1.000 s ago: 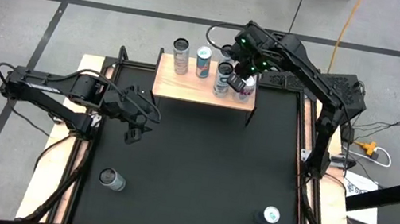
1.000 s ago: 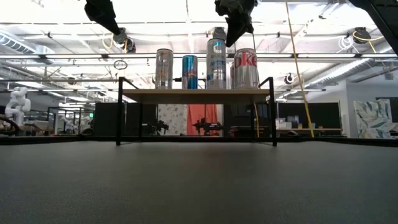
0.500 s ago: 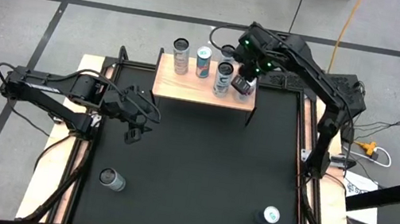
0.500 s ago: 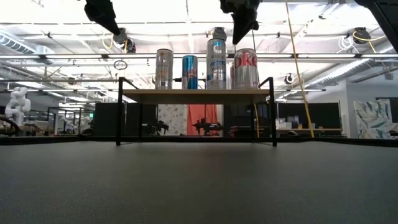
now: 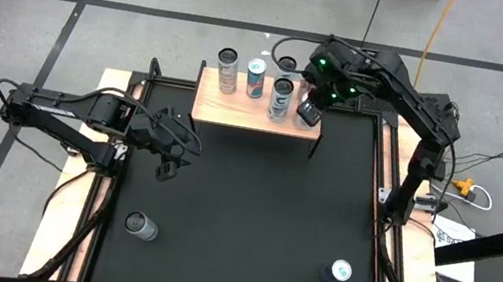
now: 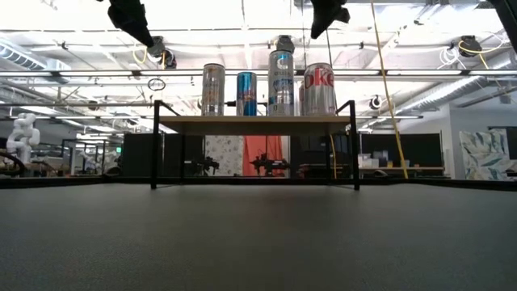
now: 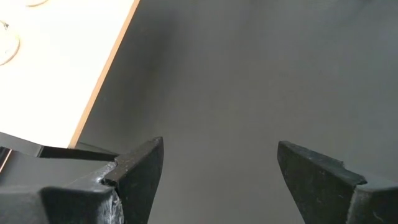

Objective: Place canned beverage on shelf
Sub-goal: Put the blue soda can on the shelf

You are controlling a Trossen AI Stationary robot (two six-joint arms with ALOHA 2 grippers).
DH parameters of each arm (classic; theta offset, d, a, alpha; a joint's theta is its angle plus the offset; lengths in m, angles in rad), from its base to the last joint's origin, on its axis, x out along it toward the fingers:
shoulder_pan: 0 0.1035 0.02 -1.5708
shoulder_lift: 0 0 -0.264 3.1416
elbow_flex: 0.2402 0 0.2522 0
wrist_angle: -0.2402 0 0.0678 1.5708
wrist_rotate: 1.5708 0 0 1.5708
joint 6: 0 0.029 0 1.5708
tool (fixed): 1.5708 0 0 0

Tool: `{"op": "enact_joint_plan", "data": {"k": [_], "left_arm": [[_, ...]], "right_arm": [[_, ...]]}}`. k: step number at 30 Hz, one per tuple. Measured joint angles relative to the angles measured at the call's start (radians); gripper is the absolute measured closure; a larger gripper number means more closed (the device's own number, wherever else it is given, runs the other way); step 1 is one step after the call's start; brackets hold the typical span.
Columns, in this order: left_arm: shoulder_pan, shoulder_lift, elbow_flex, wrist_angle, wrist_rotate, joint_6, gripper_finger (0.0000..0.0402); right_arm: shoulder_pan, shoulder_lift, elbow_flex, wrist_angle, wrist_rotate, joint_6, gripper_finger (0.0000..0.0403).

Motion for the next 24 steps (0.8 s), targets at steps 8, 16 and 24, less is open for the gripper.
{"op": "enact_joint_plan", "data": {"k": [8, 16, 24], "left_arm": [[0.0, 0.0, 0.0, -0.015, 0.0, 0.006, 0.0085], [0.0, 0.0, 0.0, -0.015, 0.001, 0.007, 0.0085], [0.0, 0.0, 0.0, -0.015, 0.002, 0.009, 0.0085]], "right_arm": [[0.06, -0.061, 0.0, -0.002, 0.001, 0.129, 0.0403], [0.155, -0.107, 0.0, -0.006, 0.002, 0.226, 0.0403], [0.25, -0.108, 0.0, -0.006, 0.006, 0.341, 0.0403]]}}
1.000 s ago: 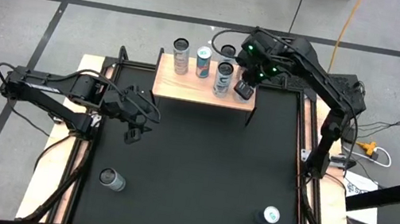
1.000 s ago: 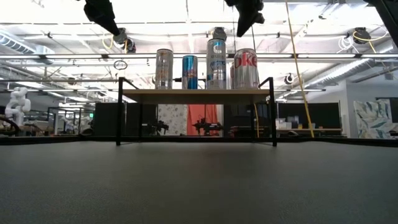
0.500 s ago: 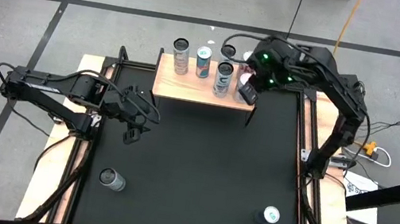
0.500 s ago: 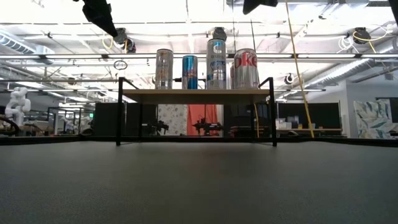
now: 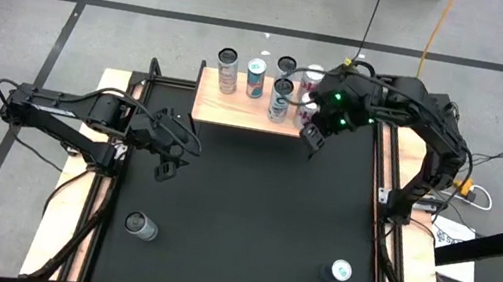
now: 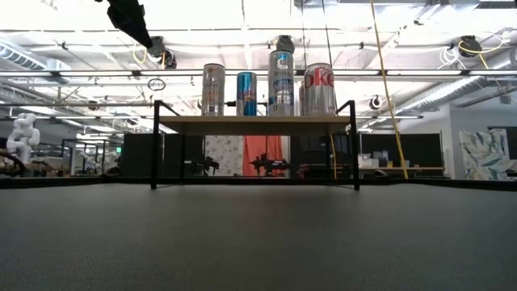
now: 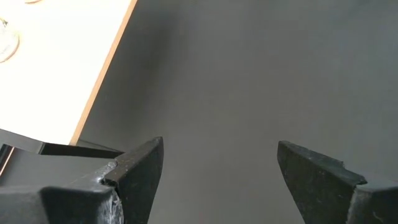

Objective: Place canned beverage on shelf
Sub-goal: Put the blue soda can on the shelf

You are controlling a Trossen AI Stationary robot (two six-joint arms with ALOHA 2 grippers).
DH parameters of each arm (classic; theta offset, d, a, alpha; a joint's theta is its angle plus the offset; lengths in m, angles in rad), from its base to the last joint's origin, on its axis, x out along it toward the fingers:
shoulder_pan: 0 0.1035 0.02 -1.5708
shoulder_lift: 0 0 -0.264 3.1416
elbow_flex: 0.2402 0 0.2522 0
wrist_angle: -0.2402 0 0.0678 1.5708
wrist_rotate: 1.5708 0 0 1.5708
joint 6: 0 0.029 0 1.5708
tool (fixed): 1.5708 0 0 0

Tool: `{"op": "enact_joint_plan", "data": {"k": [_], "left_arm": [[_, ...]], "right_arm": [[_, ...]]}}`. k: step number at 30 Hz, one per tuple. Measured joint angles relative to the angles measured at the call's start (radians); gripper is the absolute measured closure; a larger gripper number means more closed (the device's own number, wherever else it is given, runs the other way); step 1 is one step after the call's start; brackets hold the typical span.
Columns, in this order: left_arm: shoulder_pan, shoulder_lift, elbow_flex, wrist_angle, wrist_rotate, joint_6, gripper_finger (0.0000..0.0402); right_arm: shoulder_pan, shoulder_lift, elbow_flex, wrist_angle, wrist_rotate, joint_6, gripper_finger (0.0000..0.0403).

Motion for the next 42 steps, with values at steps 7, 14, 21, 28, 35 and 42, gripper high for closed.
{"op": "enact_joint_plan", "data": {"k": [7, 14, 21, 28, 35, 42], "left_arm": [[0.0, 0.0, 0.0, 0.0, 0.001, 0.052, 0.0085], [0.0, 0.0, 0.0, 0.001, 0.0, 0.05, 0.0085], [0.0, 0.0, 0.0, 0.001, -0.001, 0.051, 0.0085], [0.0, 0.0, 0.0, 0.001, -0.001, 0.049, 0.0085], [0.0, 0.0, 0.0, 0.001, -0.001, 0.049, 0.0085], [0.0, 0.0, 0.0, 0.001, -0.001, 0.049, 0.0085]], "right_arm": [[0.072, 0.0, 0.0, 0.0, 0.0, 0.055, 0.0403], [0.123, 0.0, 0.0, 0.0, 0.001, 0.082, 0.0403], [0.187, 0.018, 0.0, 0.011, 0.0, 0.081, 0.0403], [0.267, 0.108, 0.0, 0.032, -0.006, 0.051, 0.0395], [0.317, 0.22, 0.0, 0.031, -0.007, -0.024, 0.0326], [0.332, 0.293, 0.0, 0.001, -0.009, -0.055, 0.0231]]}}
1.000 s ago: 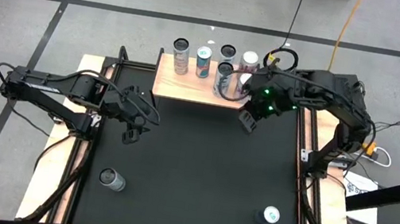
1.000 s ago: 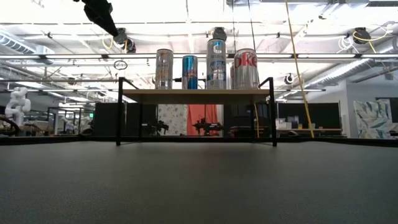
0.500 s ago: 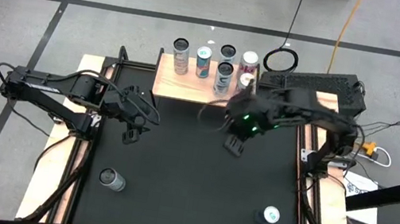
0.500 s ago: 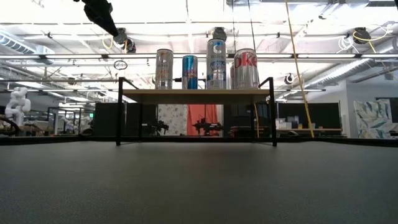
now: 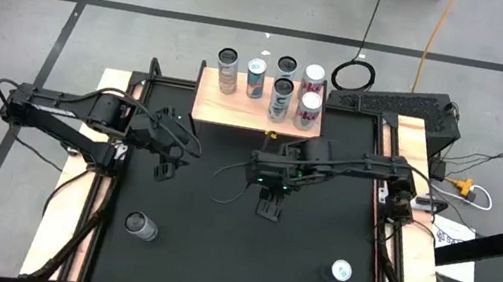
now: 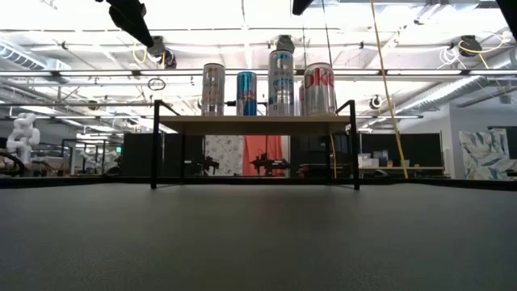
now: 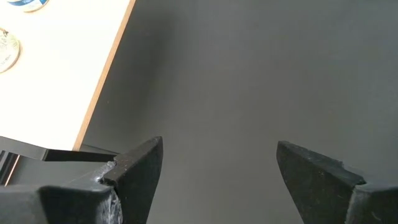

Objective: Place canned beverage on shelf
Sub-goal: Put the blue soda can on the shelf

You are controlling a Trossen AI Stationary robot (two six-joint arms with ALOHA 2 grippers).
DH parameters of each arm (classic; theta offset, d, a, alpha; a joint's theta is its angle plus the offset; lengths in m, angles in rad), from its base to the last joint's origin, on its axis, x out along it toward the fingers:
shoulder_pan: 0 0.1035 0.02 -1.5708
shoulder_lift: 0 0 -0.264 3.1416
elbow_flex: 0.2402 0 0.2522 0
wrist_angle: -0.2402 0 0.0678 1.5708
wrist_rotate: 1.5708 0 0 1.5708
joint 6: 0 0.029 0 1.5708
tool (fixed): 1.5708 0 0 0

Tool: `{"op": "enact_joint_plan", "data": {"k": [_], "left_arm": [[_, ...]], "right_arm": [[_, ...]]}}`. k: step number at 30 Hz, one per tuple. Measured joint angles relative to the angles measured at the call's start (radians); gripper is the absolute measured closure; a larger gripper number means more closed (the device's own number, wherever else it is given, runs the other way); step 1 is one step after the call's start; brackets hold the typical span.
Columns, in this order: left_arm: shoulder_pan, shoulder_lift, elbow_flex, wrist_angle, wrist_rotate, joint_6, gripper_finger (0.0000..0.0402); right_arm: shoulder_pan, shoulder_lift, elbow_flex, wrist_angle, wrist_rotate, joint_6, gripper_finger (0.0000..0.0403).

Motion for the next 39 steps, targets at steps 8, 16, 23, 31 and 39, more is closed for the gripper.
{"op": "enact_joint_plan", "data": {"k": [8, 16, 23, 31, 39], "left_arm": [[0.0, 0.0, 0.0, 0.0, 0.0, 0.013, 0.0085], [0.0, 0.0, 0.0, 0.0, 0.001, 0.076, 0.0085], [0.0, 0.0, 0.0, 0.0, 0.001, 0.082, 0.0085], [0.0, 0.0, 0.0, 0.0, 0.001, 0.104, 0.0085], [0.0, 0.0, 0.0, 0.0, 0.001, 0.128, 0.0085]], "right_arm": [[-0.004, 0.013, -0.001, -0.001, -0.13, 0.105, 0.0149], [-0.008, 0.013, -0.001, -0.001, -0.127, 0.156, 0.0104], [-0.036, 0.011, -0.001, -0.001, -0.127, 0.229, 0.0082], [0.006, -0.008, 0.0, 0.004, -0.16, 0.243, 0.0077], [0.098, -0.004, 0.0, 0.0, -0.155, 0.248, 0.0078]]}}
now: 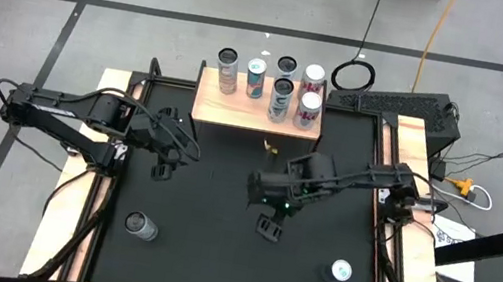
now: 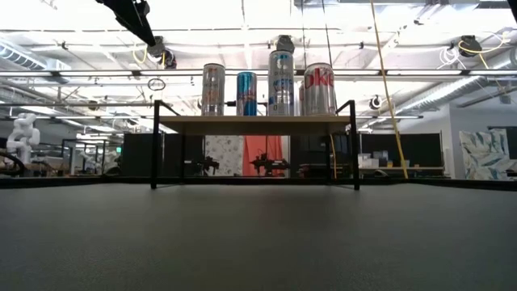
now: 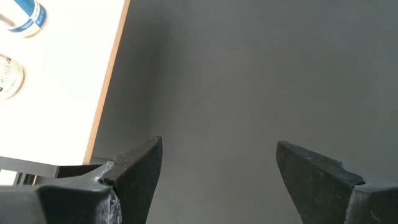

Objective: Place canned beverage on shelf
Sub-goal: Put the blue soda can on the shelf

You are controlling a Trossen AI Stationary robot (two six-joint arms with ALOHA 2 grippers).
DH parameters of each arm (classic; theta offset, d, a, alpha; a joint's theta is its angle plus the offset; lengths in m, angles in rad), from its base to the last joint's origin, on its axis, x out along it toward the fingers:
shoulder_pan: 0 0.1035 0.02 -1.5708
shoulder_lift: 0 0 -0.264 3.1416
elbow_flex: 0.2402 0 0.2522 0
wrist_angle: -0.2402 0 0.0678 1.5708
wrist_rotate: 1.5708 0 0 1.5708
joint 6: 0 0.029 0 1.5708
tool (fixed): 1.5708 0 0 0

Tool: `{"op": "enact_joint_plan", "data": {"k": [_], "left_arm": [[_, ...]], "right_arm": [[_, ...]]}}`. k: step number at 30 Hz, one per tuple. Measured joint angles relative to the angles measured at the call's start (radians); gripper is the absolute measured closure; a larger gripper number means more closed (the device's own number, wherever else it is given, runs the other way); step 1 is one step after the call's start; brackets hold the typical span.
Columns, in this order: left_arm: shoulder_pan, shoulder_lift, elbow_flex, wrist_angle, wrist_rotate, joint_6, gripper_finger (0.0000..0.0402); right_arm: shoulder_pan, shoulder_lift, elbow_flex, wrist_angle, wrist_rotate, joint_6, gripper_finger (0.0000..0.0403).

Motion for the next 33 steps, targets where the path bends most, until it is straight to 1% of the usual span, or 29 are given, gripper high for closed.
{"op": "enact_joint_plan", "data": {"k": [8, 12, 16, 18, 24, 33], "left_arm": [[0.0, 0.0, 0.0, 0.0, 0.0, -0.002, 0.0085], [0.0, 0.0, 0.0, 0.0, 0.0, -0.002, 0.0085], [0.0, 0.0, 0.0, 0.0, 0.0, -0.002, 0.0085], [0.0, 0.0, 0.0, 0.0, 0.0, -0.002, 0.0085], [0.0, 0.0, 0.0, 0.0, 0.0, -0.002, 0.0085], [0.0, 0.0, 0.0, 0.0, 0.001, -0.001, 0.0085]], "right_arm": [[0.109, 0.0, -0.003, 0.0, 0.008, 0.123, 0.0079], [0.176, 0.001, -0.057, -0.001, 0.031, 0.228, 0.0079], [0.246, 0.002, -0.115, -0.002, 0.025, 0.297, 0.0079], [0.273, 0.002, -0.141, -0.002, 0.005, 0.341, 0.0079], [0.338, 0.001, -0.154, -0.002, 0.005, 0.462, 0.0079], [0.427, 0.002, -0.156, 0.0, 0.08, 0.651, 0.0079]]}}
